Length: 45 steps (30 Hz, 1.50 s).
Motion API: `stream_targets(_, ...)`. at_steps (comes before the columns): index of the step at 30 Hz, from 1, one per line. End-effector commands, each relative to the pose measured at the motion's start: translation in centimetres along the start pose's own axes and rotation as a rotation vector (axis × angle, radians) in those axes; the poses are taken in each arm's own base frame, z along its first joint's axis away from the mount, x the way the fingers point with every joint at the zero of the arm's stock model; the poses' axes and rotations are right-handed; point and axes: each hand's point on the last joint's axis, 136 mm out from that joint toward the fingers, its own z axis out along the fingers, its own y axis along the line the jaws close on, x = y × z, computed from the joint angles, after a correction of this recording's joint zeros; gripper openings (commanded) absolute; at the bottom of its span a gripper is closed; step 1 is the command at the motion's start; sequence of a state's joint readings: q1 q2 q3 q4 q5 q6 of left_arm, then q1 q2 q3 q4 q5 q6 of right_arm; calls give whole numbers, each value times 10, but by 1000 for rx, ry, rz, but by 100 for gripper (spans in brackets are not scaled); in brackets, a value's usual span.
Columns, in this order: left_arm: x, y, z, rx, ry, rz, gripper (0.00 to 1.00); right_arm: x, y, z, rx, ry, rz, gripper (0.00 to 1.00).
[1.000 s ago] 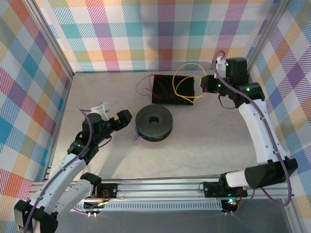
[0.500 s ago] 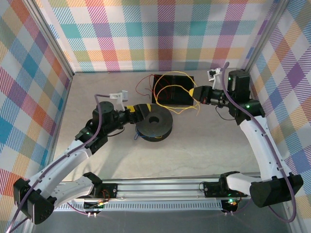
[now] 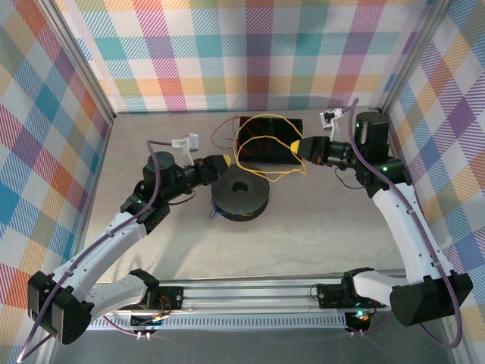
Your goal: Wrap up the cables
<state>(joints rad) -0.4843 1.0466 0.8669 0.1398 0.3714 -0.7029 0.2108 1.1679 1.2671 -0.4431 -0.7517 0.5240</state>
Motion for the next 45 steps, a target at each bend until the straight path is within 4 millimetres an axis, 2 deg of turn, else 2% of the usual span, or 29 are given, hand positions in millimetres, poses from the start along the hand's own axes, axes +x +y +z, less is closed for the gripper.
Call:
stream_targets(1,-18,-10,-7,110,-22,-110,42,0,17,-3,-75,-4,-26,0)
stream_targets(3,-25,-3,-4,132,-3,-183,42,1,20,-3,-94,1,-29,0)
stream_targets(5,-28,-2,5,169,40,-229,48,1,22,-3,-107,4,-33,0)
stream_targets(9,-15,0,32,218,189,-295,53,3,23,-1,-132,21,-25,0)
stream_targets(11,-10,-2,42,258,224,-317,53,4,23,0,-138,29,-22,0)
stream_targets(13,-4,-7,49,299,252,-331,59,6,21,2,-140,38,-16,0)
stream_targets(18,16,-20,66,377,310,-371,58,8,16,4,-134,48,-5,0)
stream_targets(21,20,-12,68,390,308,-411,55,10,13,5,-117,54,-5,0)
stream_targets(28,8,8,61,401,263,-450,55,17,7,3,-82,67,-13,0)
stream_targets(37,5,0,65,502,289,-495,64,21,-2,9,-84,82,7,0)
stream_targets(41,18,-7,74,561,338,-523,62,20,-5,13,-89,87,15,0)
stream_targets(45,37,-7,85,557,380,-541,50,19,-9,16,-88,90,21,0)
